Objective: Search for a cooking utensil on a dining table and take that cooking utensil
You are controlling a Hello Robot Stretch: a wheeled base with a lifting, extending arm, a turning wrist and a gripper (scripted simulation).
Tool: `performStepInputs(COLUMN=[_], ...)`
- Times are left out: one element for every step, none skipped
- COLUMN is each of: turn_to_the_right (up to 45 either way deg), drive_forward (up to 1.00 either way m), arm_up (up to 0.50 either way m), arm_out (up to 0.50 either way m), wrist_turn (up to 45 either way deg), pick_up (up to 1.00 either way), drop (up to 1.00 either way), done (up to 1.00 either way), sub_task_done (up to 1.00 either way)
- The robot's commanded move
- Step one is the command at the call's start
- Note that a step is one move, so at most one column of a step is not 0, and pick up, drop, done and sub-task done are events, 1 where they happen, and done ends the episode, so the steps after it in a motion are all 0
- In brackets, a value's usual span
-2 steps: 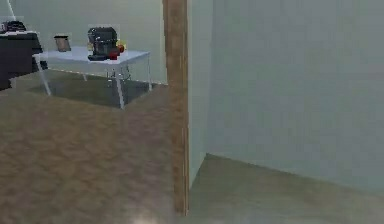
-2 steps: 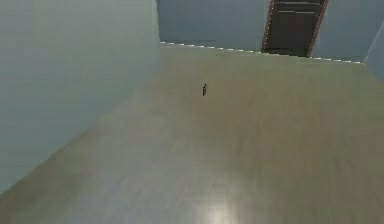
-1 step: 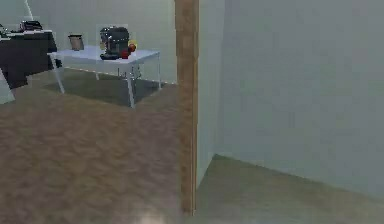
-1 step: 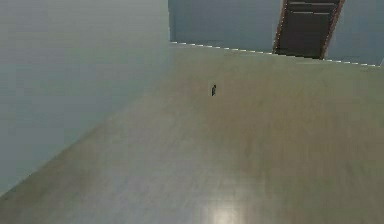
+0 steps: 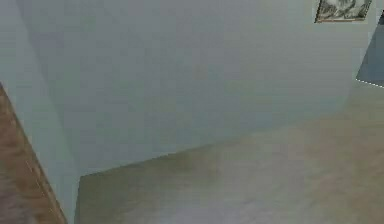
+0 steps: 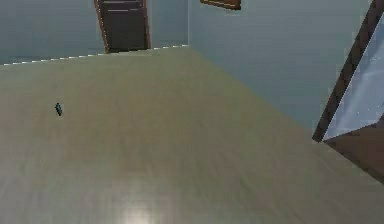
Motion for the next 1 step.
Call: performStepInputs(turn_to_the_right=[45.0], drive_forward=[0.0], arm_up=[0.0], arm_out=[0.0], wrist_turn=[0.0], pick_up=[0.0], drop=[0.0], done=[0.0], sub_task_done=[0.0])
